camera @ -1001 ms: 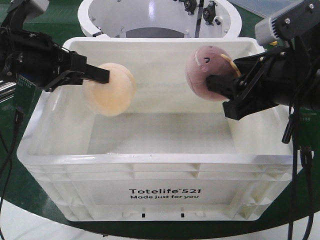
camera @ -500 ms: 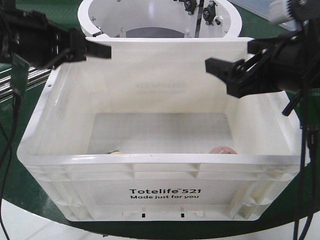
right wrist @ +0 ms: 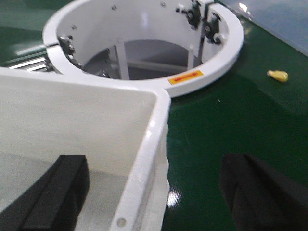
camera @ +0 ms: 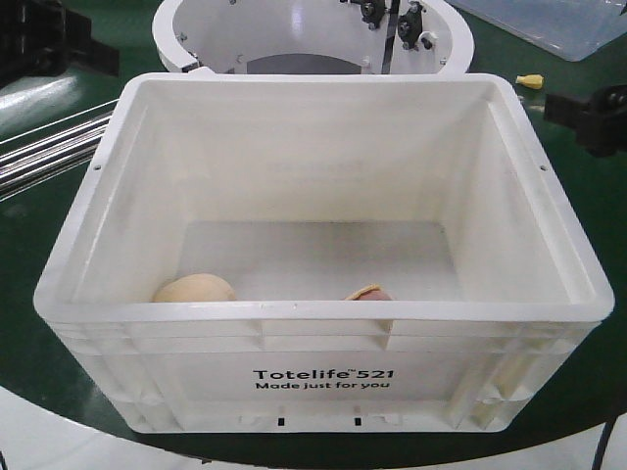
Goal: Place moving items into box and shelve
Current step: 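Move both grippers to the tote's side rims and grip them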
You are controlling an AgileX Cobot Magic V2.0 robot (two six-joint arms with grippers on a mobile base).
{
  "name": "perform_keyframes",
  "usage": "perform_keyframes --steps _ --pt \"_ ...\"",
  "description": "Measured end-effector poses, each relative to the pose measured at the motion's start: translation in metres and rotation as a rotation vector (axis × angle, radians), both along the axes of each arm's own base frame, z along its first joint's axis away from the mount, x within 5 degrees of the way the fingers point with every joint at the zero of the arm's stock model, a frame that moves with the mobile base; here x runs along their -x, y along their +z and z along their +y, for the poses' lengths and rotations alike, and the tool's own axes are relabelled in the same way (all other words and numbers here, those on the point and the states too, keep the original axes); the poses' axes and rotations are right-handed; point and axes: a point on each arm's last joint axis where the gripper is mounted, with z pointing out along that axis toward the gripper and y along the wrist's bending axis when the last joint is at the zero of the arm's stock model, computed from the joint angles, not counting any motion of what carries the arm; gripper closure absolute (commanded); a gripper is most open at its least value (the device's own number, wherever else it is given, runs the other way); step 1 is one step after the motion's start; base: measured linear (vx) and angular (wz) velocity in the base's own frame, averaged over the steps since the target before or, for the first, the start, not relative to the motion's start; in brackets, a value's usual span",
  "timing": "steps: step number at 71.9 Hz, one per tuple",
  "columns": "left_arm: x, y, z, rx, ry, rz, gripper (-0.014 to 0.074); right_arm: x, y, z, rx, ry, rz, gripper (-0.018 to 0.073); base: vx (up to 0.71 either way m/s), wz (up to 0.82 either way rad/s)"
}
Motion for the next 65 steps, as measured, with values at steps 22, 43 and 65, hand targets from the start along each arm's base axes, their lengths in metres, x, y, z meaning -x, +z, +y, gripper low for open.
perform_keyframes --steps 22,43,65 --pt "-0.015 -0.034 0.001 -0.078 0.040 0.222 0.0072 -0.020 -0.030 0.003 -0.029 0.043 0.207 -0.0036 0.00 0.00" --pt "-0.020 -0.067 -0.003 -0.066 0.039 0.351 0.0072 -0.031 -0.048 0.008 -0.056 0.088 0.322 -0.0032 0.00 0.00" --pt "-0.019 -0.074 -0.006 -0.027 0.036 0.374 0.0072 -0.043 -0.051 0.013 -0.091 0.138 0.413 0.0039 0.00 0.00"
